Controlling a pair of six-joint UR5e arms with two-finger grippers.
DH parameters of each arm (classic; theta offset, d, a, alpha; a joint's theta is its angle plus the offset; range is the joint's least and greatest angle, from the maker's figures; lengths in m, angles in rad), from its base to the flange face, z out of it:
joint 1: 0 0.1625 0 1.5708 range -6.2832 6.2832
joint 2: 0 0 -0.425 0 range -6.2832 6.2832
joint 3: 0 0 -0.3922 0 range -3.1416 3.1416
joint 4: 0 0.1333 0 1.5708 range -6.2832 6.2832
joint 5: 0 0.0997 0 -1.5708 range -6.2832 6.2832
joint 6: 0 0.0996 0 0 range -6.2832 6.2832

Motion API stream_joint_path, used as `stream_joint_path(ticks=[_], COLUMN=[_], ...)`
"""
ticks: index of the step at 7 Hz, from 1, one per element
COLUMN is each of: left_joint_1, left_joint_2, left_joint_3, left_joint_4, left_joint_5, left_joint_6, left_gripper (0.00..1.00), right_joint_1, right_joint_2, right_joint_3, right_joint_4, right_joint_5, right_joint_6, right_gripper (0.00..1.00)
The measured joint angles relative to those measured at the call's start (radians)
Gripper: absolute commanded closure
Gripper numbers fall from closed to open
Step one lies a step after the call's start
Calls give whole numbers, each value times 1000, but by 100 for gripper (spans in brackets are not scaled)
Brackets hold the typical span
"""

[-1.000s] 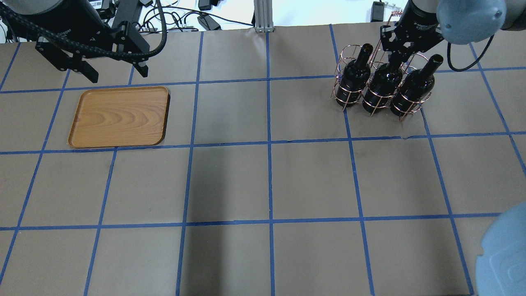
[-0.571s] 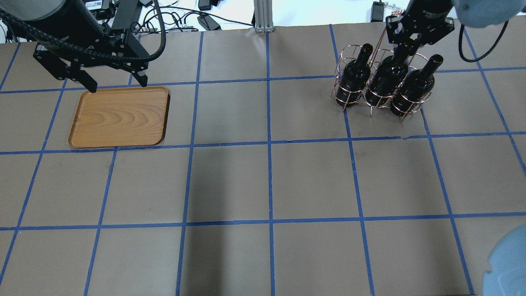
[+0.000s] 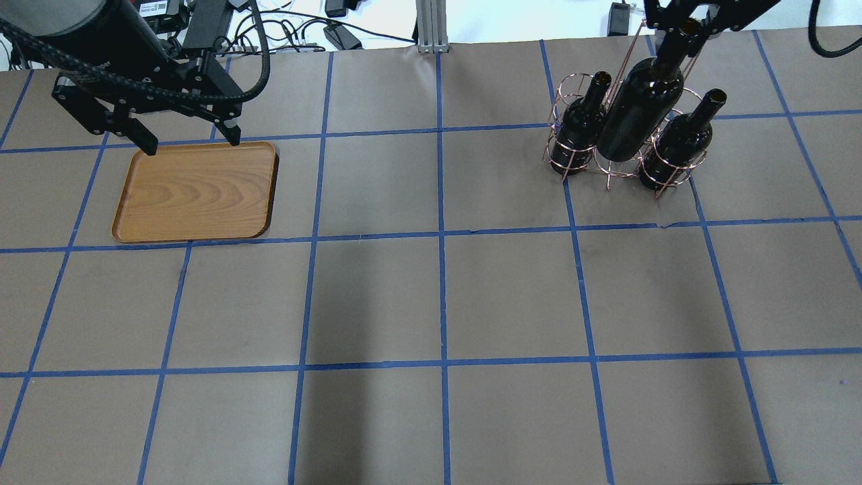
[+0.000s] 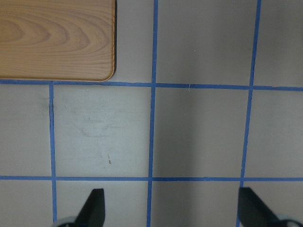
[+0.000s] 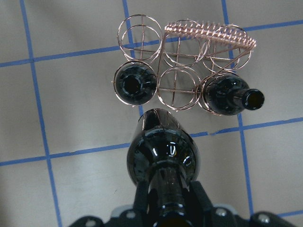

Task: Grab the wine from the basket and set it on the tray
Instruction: 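Carry the bottle out of the rack and stand it upright on the table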

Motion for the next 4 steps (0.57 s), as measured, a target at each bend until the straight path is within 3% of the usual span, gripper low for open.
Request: stream_joint_path(ticks=[2,4], left_joint_1=[2,3], left_joint_2=[0,0], left_joint_3=[0,0], left_joint_4=[0,0], left_joint_5=[-1,0], left_joint_6=[1,2], left_gripper=[0,0], right_joint_1=[198,338], right_joint_2=[6,62], right_joint_3=[40,80], right_joint_4=[-14,-100], right_joint_5=[2,3], right_joint_6=[247,392], right_gripper=[100,100])
